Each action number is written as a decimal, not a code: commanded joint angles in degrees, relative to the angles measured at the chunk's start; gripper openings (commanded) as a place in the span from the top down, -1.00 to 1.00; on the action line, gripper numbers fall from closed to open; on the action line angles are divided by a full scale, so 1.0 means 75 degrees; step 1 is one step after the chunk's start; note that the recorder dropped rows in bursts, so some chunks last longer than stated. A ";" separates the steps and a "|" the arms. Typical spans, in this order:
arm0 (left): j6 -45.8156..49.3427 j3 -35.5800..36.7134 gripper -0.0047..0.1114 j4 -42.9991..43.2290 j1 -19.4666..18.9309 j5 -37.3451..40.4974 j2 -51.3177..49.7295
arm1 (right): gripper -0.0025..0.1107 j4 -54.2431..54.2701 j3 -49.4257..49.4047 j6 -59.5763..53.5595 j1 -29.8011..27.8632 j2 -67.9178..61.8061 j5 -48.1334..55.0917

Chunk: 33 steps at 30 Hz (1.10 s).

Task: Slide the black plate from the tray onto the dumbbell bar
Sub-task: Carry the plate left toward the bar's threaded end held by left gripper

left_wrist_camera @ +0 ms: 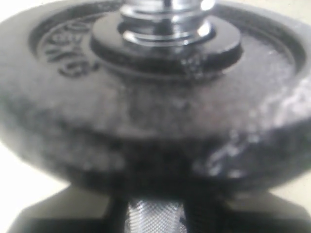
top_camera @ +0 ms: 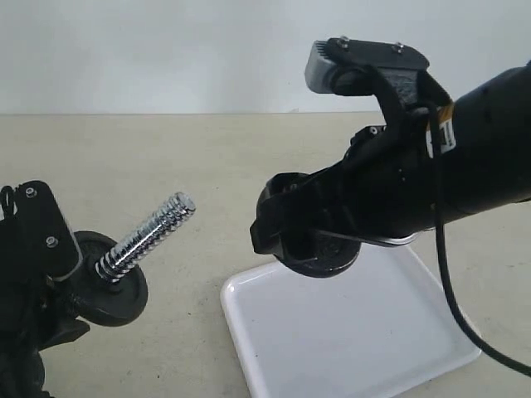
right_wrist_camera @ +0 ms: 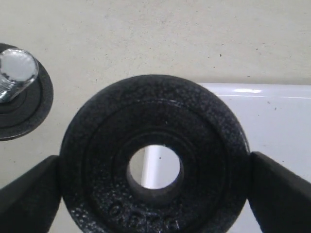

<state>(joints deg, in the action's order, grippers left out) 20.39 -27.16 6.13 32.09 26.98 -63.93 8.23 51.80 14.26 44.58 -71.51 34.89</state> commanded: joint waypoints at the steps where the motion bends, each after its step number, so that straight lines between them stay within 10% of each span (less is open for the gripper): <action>1: 0.0500 -0.0300 0.84 0.0125 0.0060 -0.2206 0.0148 | 0.96 0.0895 0.0044 -0.0741 -0.0005 0.0143 -0.0506; 33: 0.0427 -0.0300 0.84 0.0035 0.0614 -0.3815 -0.0496 | 0.96 0.4061 0.0044 -0.2633 -0.0005 0.0098 -0.0624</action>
<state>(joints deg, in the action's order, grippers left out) 24.67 -27.16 6.01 36.45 24.87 -69.13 37.32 51.80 -5.24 44.58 -71.51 31.97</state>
